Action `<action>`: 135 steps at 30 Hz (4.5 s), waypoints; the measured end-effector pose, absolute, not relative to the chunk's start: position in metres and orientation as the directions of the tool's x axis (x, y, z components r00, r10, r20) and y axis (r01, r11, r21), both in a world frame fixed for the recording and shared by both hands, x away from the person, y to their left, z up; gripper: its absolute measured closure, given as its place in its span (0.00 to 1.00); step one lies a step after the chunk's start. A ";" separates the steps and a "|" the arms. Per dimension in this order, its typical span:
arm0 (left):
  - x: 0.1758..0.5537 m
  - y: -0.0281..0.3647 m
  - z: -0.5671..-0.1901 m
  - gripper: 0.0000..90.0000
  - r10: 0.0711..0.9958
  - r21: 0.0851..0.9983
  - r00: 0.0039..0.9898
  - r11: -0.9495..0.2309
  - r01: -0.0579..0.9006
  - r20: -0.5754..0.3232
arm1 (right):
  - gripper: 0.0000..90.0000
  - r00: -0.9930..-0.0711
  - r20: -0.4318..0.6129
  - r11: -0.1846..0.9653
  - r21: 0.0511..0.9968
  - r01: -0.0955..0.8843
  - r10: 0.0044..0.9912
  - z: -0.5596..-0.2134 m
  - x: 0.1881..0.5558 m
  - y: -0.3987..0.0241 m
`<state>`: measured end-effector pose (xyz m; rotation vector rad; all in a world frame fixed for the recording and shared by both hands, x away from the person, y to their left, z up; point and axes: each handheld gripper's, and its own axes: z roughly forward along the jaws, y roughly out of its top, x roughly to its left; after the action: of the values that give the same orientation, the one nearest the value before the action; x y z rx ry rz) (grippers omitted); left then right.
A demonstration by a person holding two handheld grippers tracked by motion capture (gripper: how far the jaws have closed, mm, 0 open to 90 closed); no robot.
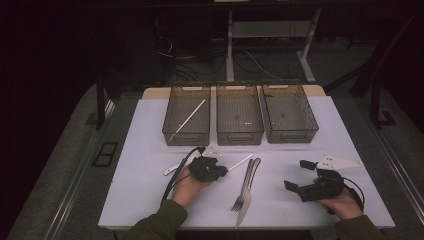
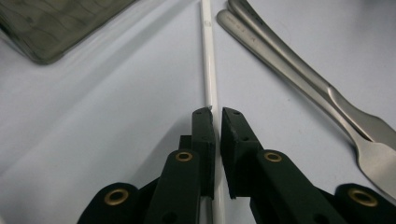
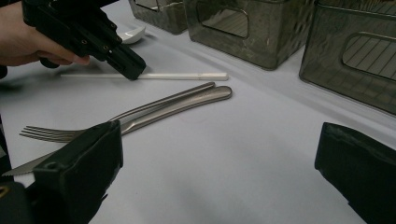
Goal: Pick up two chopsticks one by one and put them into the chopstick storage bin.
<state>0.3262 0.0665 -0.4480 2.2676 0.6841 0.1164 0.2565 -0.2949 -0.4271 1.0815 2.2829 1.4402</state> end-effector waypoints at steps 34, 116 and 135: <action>0.321 0.075 -0.420 0.94 0.498 0.725 0.854 -0.532 0.438 -0.151 | 0.01 -0.700 0.184 0.242 0.853 0.463 0.689 -0.428 0.257 -0.295; 0.471 0.154 -0.330 0.94 0.784 0.769 0.620 -0.374 0.519 -0.037 | 0.01 -0.692 0.190 0.262 0.830 0.492 0.696 -0.437 0.258 -0.291; 0.499 0.141 -0.366 0.94 0.835 0.656 0.550 -0.419 0.628 0.007 | 0.01 -0.686 0.196 0.250 0.833 0.494 0.701 -0.436 0.258 -0.293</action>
<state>0.4992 0.1407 -0.3659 2.1836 1.1728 0.4463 0.2584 -0.2927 -0.4359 1.1220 2.3036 1.4101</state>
